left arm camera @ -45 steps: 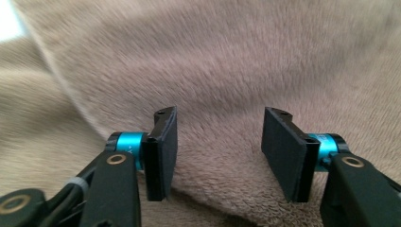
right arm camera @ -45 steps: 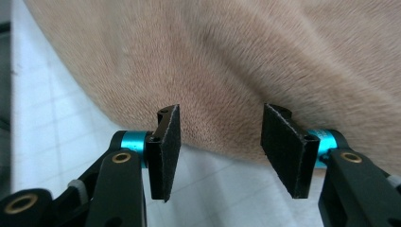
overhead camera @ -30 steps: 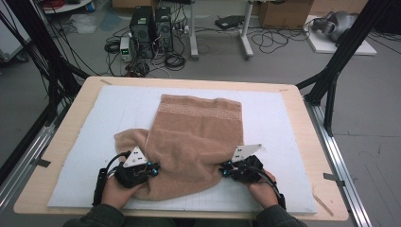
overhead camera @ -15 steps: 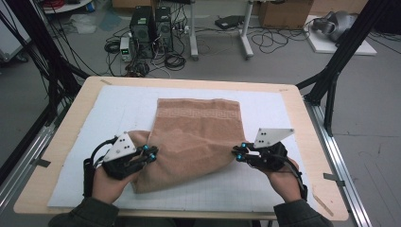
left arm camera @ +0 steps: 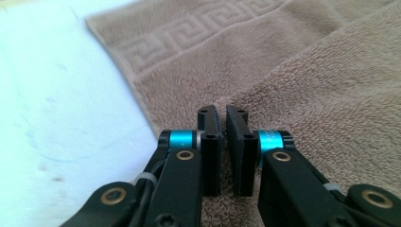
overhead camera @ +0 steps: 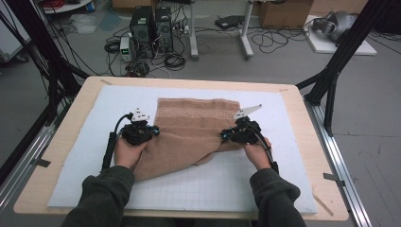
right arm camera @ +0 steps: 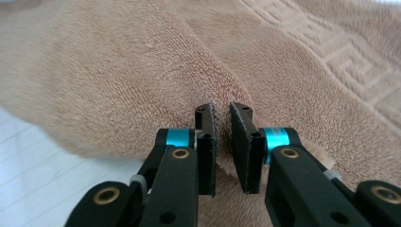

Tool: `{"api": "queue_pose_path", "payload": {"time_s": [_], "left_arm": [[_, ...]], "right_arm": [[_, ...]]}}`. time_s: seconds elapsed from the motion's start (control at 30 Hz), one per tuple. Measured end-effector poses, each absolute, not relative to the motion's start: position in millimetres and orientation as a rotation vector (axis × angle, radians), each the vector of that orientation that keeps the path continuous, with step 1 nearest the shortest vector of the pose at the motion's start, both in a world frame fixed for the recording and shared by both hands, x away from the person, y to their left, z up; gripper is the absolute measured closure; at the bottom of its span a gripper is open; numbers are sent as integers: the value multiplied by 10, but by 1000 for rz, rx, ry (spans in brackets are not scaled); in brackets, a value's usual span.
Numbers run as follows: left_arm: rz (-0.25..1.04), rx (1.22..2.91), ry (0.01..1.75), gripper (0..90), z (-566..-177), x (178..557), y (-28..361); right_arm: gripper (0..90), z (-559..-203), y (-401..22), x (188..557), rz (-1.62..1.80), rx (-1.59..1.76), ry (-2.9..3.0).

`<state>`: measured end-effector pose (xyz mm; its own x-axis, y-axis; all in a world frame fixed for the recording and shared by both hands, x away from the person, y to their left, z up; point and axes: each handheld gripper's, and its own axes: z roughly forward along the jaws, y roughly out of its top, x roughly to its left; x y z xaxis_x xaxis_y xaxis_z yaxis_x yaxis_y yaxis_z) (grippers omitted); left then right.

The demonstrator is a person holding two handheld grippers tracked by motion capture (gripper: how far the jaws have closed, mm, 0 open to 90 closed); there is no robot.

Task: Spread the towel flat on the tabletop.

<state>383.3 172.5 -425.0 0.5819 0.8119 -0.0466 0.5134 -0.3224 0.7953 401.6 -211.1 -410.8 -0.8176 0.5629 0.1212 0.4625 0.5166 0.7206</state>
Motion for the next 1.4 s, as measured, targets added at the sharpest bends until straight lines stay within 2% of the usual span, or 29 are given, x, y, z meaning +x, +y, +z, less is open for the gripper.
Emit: {"api": "queue_pose_path", "payload": {"time_s": [0.03, 0.1, 0.33, 0.5, 0.63, 0.73, 0.8, 0.83, 0.9, 0.97, 1.0, 1.07, 1.1, 1.4], "left_arm": [[476, 1992, 1055, 814, -4227, 3818, 1730], [496, 1999, 1035, 724, -4156, 3760, 1772], [498, 1966, 976, 555, -3869, 3384, 1957], [466, 1962, 882, 430, -3895, 2984, 1932], [361, 2069, 803, 395, -4091, 2792, 1814], [326, 2129, 784, 389, -4251, 2790, 1761], [310, 2192, 779, 438, -4341, 2838, 1747], [300, 2206, 775, 520, -4387, 2853, 1736], [320, 2189, 764, 619, -4408, 2854, 1721], [330, 2191, 762, 786, -4401, 2856, 1681], [333, 2196, 754, 810, -4394, 2858, 1663], [339, 2194, 747, 838, -4386, 2853, 1643], [342, 2190, 749, 842, -4377, 2845, 1641], [332, 2137, 590, 849, -4032, 2647, 1395]], "right_arm": [[773, -4119, -2116, 4029, 1184, 902, 2621], [648, -4085, -2131, 4004, 1172, 911, 2585], [618, -3752, -2192, 3606, 1246, 757, 2495], [589, -3742, -2131, 3293, 1274, 643, 2509], [524, -3914, -2028, 3164, 1244, 585, 2547], [435, -4027, -1951, 3187, 1243, 611, 2565], [412, -4087, -1903, 3237, 1232, 638, 2562], [412, -4113, -1875, 3262, 1230, 638, 2563], [418, -4158, -1808, 3312, 1215, 634, 2558], [476, -4199, -1747, 3366, 1223, 642, 2557], [570, -4214, -1725, 3389, 1225, 641, 2562], [727, -4224, -1703, 3414, 1239, 616, 2570], [776, -4218, -1715, 3422, 1249, 609, 2593], [795, -3914, -2021, 3227, 1224, 591, 2631]]}}
